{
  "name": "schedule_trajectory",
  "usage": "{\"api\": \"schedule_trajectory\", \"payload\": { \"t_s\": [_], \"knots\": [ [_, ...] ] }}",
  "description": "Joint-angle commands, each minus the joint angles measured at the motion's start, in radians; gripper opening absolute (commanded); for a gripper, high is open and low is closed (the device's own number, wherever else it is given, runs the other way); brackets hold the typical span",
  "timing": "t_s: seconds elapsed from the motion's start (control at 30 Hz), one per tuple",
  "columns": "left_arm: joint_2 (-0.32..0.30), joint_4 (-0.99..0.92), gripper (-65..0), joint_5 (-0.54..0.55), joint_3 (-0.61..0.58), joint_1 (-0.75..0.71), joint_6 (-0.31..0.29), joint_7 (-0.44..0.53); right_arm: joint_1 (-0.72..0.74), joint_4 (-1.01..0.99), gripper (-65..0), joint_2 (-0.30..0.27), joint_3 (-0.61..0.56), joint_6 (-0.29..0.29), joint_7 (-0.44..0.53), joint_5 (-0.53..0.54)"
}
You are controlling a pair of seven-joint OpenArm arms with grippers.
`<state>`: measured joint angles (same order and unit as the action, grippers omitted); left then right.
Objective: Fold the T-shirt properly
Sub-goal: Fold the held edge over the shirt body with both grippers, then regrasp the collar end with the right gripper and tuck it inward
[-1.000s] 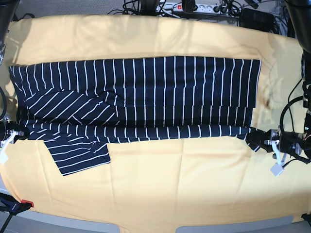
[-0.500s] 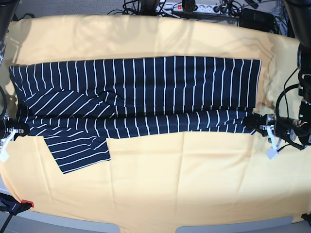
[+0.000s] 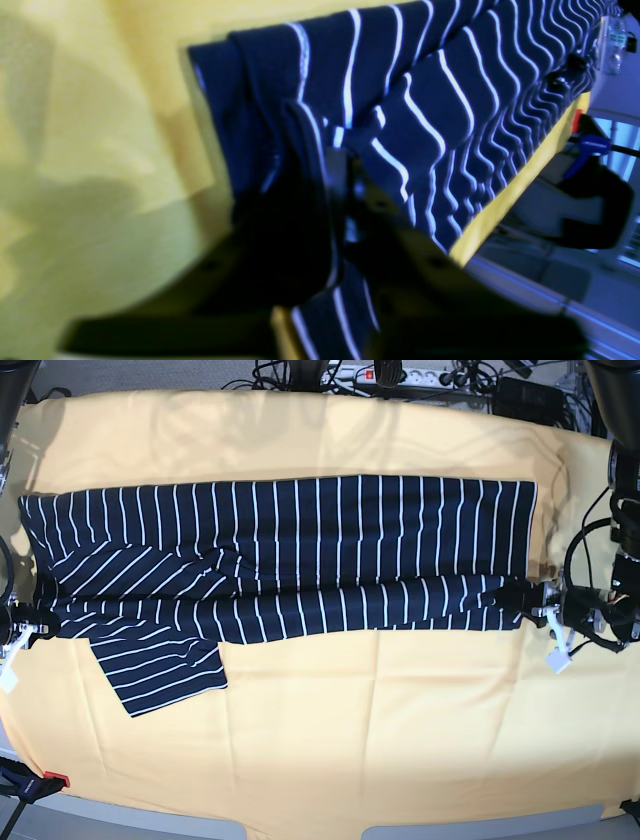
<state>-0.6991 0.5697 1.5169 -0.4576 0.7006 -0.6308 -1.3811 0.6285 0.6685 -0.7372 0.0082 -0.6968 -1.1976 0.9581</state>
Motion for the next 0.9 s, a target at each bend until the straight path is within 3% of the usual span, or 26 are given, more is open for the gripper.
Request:
{"api": "schedule_trajectory", "payload": {
  "t_s": [0.0, 0.07, 0.17, 0.23, 0.33, 0.43, 0.53, 0.63, 0.73, 0.87],
  "knots": [
    [-0.015, 0.007, -46.3, -0.033, 0.002, 0.008, -0.015, -0.015, 0.031, 0.017, -65.0, -0.031, 0.004, -0.001, 0.003, 0.008],
    [-0.016, 0.007, -36.2, -0.033, 0.002, 0.003, -0.028, -0.015, 0.031, 0.017, -55.4, -0.031, 0.004, -0.001, 0.004, 0.009],
    [-0.016, 0.007, -34.9, -0.033, 0.002, 0.006, -0.027, -0.015, 0.037, 0.017, -31.8, -0.033, 0.004, -0.001, 0.008, 0.013],
    [-0.016, 0.007, -34.9, -0.033, 0.002, 0.006, -0.027, -0.015, 0.053, 0.017, -24.4, -0.037, 0.004, -0.001, 0.008, 0.015],
    [-0.016, 0.007, -34.9, -0.033, 0.002, 0.006, -0.027, -0.015, 0.092, 0.017, -24.3, -0.046, 0.004, -0.001, 0.008, 0.047],
    [-0.016, 0.007, -34.9, -0.033, 0.002, 0.006, -0.027, -0.015, 0.131, 0.017, -24.3, -0.049, 0.004, -0.001, 0.02, 0.156],
    [-0.016, 0.007, -34.9, -0.033, 0.002, 0.006, -0.027, -0.015, 0.135, 0.017, -24.3, -0.031, 0.004, -0.001, 0.114, 0.183],
    [-0.016, 0.007, -34.9, -0.033, 0.002, 0.006, -0.028, -0.015, 0.127, 0.017, -24.2, 0.029, 0.004, -0.001, 0.206, 0.023],
    [-0.016, 0.007, -34.9, -0.033, 0.002, 0.007, -0.032, -0.013, 0.105, 0.016, -24.2, 0.107, 0.004, 0.042, 0.305, -0.156],
    [-0.018, 0.007, -34.9, -0.033, 0.002, 0.015, -0.058, 0.033, 0.084, 0.016, -24.2, 0.182, 0.004, 0.185, 0.425, -0.398]
  ]
}}
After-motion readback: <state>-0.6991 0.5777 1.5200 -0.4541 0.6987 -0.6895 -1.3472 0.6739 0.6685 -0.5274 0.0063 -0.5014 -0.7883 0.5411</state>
